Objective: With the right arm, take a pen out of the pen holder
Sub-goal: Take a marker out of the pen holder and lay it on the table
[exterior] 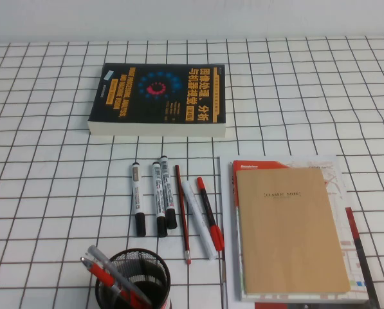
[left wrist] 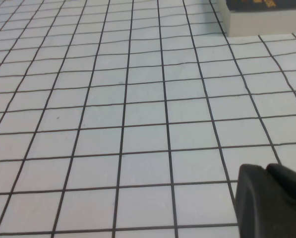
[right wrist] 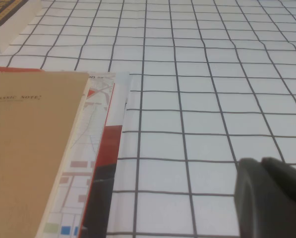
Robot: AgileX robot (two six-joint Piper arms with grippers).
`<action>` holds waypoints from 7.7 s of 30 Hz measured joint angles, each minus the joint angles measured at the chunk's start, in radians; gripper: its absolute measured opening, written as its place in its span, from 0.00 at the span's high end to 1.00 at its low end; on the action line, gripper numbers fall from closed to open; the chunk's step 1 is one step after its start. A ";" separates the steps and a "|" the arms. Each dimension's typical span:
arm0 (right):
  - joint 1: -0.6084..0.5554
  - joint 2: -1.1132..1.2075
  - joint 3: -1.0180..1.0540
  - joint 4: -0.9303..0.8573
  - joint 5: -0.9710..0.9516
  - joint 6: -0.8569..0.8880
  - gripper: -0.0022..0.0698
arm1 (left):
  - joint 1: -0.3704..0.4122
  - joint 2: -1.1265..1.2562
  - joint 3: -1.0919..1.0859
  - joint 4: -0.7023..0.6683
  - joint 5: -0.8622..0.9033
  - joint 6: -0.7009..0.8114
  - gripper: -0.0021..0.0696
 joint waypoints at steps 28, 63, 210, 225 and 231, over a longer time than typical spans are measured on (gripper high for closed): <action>0.000 0.000 0.000 0.290 -0.139 0.000 0.99 | 0.000 0.000 0.000 0.000 0.000 0.000 0.98; 0.000 0.072 -0.194 0.680 0.086 0.000 0.99 | 0.000 0.000 0.000 0.000 0.000 0.000 0.98; 1.152 1.736 -1.052 0.553 -0.516 -0.570 0.55 | 0.000 0.000 0.000 0.000 0.000 0.000 0.98; 1.146 1.760 -1.060 0.553 -0.523 -0.572 0.55 | 0.000 0.000 0.000 0.000 0.000 0.000 0.98; 1.124 1.769 -1.060 0.557 -0.524 -0.574 0.55 | 0.000 0.000 0.000 0.000 0.000 0.000 0.98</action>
